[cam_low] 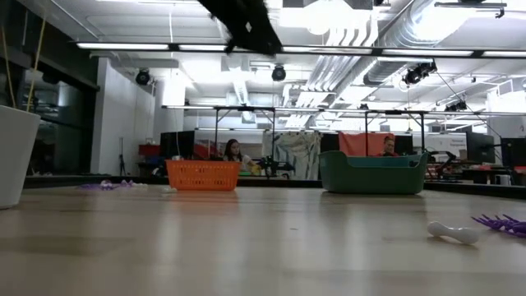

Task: Sort Halloween decoration
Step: Put the white bone toy into the yellow bin

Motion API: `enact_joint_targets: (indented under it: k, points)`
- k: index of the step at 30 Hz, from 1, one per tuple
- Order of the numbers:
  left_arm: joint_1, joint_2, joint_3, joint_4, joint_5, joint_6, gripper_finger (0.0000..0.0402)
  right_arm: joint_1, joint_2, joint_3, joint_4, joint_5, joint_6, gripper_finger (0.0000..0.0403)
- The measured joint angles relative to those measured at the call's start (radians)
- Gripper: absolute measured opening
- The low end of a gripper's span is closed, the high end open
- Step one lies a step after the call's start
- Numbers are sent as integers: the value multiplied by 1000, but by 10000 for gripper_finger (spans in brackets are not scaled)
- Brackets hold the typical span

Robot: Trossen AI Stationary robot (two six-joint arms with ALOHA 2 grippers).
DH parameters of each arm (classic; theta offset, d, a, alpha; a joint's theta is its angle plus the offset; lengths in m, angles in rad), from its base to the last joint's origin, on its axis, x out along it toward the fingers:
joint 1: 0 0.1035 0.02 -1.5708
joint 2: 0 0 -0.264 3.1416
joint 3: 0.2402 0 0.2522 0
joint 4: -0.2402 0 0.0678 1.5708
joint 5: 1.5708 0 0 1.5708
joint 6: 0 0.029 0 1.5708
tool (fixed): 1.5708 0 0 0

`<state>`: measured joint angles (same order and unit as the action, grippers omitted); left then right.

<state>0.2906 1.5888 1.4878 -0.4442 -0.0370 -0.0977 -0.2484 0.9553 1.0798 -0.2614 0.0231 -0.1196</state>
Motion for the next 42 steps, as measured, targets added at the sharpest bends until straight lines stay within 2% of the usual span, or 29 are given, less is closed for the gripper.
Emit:
enact_joint_targets:
  k: [3, 7, 9, 12, 15, 18, 23, 32, 35, 38, 42]
  points:
    - [-54, -171, -173, 139, -1, -41, 120, 2, 9, 0, -83, -40, 94, 0]
    - [-154, -371, -416, 407, -8, -122, 95, 32, 31, 0, -150, -166, 170, 0]
    - [-198, -445, -502, 507, -42, -134, 82, 60, 40, 0, -139, -196, 169, 0]
    - [-245, -529, -577, 571, -130, -101, 59, 92, 55, 0, -105, -186, 164, 0]
    - [-260, -573, -597, 566, -153, -48, 29, 101, 67, 0, -86, -153, 185, 0]
    - [-259, -595, -598, 570, -100, 12, 5, 101, 83, 0, -85, -131, 286, 0]
    - [-258, -596, -600, 557, -20, 48, 2, 97, 109, 0, -66, -130, 422, 0]
    - [-258, -597, -599, 543, -20, 39, 5, 97, 158, 0, -58, -131, 526, 0]
    - [-258, -597, -599, 546, -20, 39, 5, 102, 185, 0, -40, -149, 644, 1]
    - [-258, -597, -599, 547, -22, 7, 5, 143, 225, 0, -31, -238, 749, 16]
    - [-258, -597, -599, 545, -28, -40, 5, 292, 293, 0, -52, -288, 852, 62]
